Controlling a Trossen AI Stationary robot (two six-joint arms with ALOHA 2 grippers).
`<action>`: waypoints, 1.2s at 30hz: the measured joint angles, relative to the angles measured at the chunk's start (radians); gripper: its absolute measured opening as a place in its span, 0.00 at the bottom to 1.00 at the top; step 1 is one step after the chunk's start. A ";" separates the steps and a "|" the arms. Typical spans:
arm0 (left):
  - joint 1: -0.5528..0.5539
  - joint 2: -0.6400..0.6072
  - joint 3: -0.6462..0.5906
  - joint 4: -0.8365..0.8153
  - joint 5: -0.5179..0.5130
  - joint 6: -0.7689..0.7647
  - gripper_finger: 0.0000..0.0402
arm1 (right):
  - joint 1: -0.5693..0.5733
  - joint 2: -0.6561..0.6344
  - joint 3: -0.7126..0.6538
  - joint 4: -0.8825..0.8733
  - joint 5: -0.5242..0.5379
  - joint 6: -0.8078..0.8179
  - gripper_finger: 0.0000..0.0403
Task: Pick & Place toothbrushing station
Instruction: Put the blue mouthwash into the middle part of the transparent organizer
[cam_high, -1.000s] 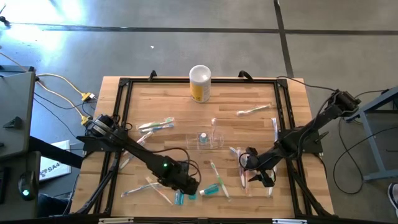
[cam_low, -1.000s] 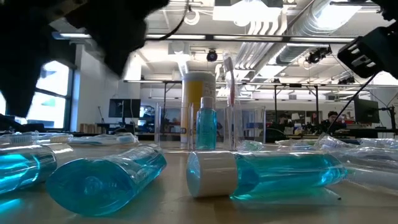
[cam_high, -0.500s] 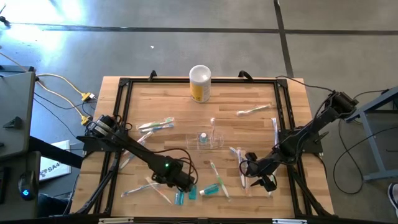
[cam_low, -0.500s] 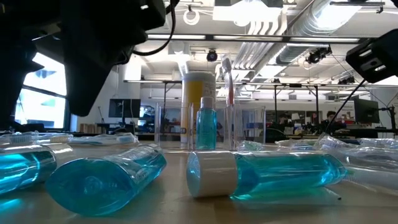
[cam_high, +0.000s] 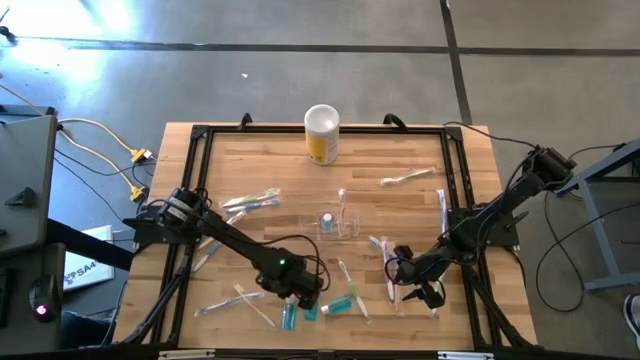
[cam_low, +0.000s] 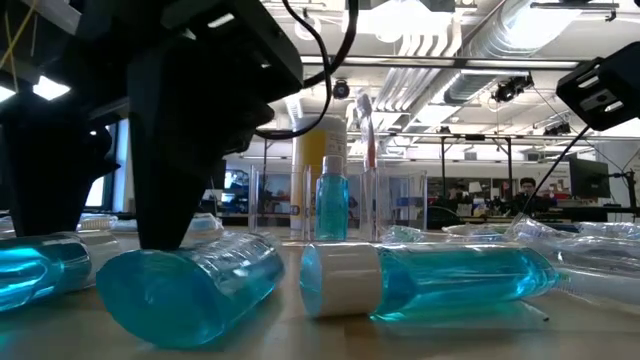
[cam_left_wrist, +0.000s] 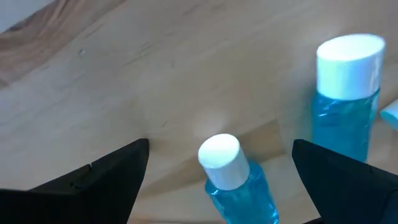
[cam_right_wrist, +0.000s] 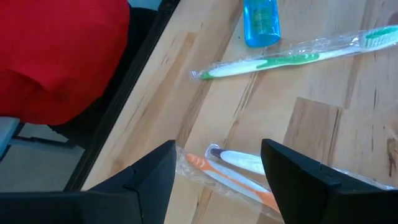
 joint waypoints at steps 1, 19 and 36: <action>0.000 0.000 0.000 -0.003 -0.002 0.004 0.97 | 0.001 0.000 0.000 0.000 0.000 0.000 0.56; -0.007 0.002 -0.003 -0.015 -0.011 0.001 0.41 | 0.001 0.000 0.000 -0.003 0.003 -0.003 0.56; -0.006 0.004 -0.002 0.002 -0.015 0.000 0.15 | 0.001 0.000 0.000 -0.009 0.003 0.000 0.56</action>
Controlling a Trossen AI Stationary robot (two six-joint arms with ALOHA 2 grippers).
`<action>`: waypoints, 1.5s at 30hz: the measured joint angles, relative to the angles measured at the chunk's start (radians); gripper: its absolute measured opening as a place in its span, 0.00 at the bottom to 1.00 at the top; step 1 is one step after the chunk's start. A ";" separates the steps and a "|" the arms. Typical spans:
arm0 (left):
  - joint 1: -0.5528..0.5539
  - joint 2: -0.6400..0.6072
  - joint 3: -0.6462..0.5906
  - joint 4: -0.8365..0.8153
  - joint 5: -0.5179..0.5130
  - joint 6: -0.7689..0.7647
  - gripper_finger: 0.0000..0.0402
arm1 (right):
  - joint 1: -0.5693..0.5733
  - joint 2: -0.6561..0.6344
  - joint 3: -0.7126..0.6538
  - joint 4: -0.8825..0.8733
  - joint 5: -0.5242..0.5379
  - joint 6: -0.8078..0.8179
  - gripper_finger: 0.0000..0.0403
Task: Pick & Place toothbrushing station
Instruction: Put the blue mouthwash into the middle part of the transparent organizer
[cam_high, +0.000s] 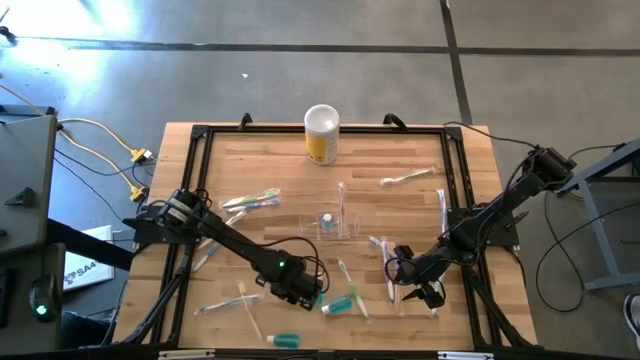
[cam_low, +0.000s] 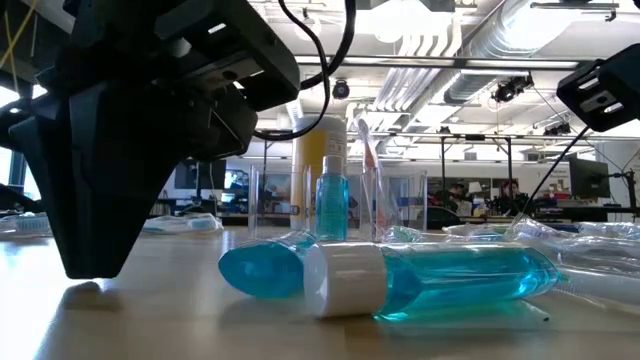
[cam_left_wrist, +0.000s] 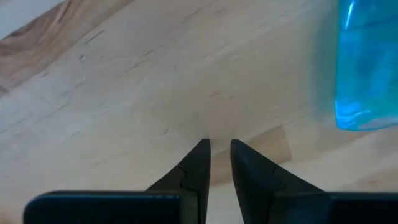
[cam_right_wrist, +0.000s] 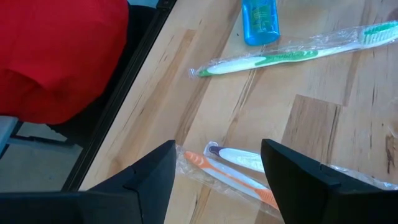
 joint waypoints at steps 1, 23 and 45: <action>0.000 0.000 0.000 -0.005 -0.002 0.008 0.15 | 0.000 0.000 0.000 0.000 0.000 0.000 0.56; 0.046 -0.034 0.002 -0.071 -0.042 0.183 0.38 | 0.000 0.000 0.000 -0.001 0.000 0.000 0.56; 0.027 -0.071 0.261 -0.320 0.028 0.562 0.52 | 0.000 0.000 0.000 0.006 0.009 0.079 0.56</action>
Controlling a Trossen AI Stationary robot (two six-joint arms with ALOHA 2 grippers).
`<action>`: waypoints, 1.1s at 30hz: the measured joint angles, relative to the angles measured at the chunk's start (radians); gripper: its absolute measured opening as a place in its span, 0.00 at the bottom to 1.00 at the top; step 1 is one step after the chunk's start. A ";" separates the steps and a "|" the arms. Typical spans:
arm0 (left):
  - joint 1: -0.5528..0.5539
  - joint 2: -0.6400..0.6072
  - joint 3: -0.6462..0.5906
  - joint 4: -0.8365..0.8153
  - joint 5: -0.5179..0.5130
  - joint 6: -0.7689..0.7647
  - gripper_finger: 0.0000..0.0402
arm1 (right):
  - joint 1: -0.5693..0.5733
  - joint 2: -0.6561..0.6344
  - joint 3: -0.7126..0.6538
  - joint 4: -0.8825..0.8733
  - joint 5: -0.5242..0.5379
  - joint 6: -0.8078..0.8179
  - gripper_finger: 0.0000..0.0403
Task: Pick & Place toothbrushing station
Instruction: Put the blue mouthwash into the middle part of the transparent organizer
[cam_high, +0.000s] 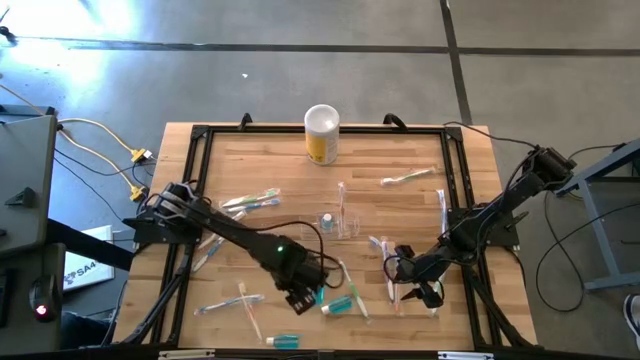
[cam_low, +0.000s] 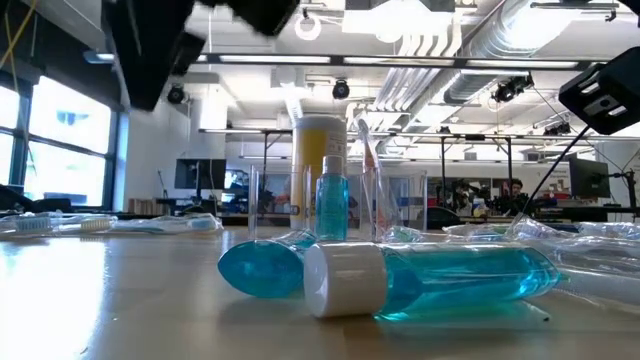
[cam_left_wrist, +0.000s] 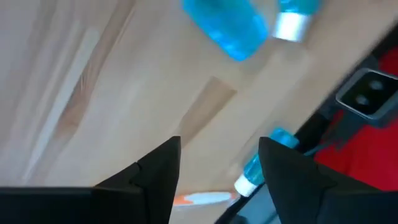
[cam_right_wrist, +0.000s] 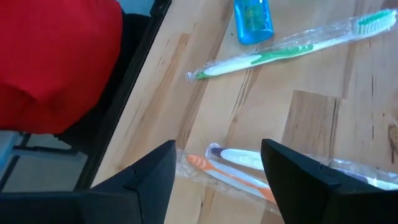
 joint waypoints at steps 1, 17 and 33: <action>-0.014 0.000 0.021 -0.007 -0.015 0.031 0.52 | 0.002 0.000 0.000 0.005 0.000 0.008 0.56; -0.214 0.044 0.070 -0.055 -0.194 0.093 0.52 | 0.013 0.000 0.000 0.235 0.052 0.074 0.56; -0.363 0.178 0.072 0.135 -0.227 0.002 0.52 | 0.143 0.126 0.000 0.439 0.112 0.201 0.56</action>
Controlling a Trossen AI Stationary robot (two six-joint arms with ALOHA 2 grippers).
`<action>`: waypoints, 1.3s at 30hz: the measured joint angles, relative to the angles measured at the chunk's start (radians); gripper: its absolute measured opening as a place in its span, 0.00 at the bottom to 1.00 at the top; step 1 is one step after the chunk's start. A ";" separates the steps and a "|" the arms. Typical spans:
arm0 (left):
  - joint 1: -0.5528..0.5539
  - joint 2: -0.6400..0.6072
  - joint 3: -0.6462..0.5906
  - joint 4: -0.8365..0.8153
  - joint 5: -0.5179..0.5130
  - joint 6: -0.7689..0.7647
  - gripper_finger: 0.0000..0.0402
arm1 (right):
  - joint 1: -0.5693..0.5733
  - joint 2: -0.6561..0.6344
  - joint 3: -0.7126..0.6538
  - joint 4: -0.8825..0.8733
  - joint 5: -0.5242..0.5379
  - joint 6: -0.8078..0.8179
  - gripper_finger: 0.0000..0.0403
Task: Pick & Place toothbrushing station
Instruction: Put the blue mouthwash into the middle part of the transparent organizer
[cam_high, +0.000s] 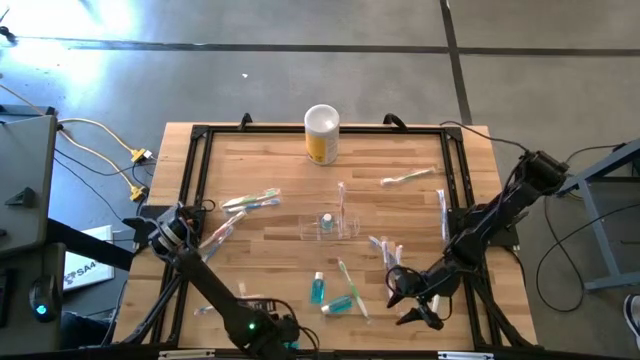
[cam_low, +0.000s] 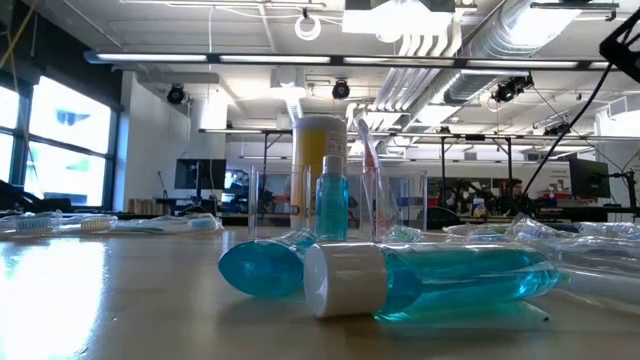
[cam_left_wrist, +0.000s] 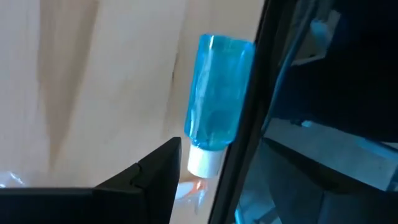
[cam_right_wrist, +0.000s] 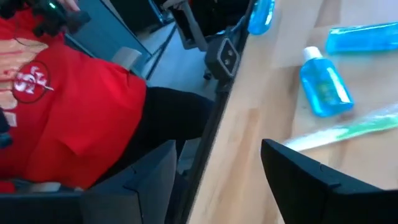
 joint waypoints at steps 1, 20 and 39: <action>0.001 0.008 0.000 0.005 0.001 0.000 0.52 | 0.006 0.014 0.000 0.010 0.000 0.011 0.56; 0.013 0.126 0.005 -0.017 0.014 0.015 0.50 | 0.093 0.197 0.000 0.231 -0.008 0.107 0.56; 0.036 0.138 0.156 -0.352 -0.208 0.092 0.29 | 0.081 0.197 0.000 0.339 0.096 -0.051 0.56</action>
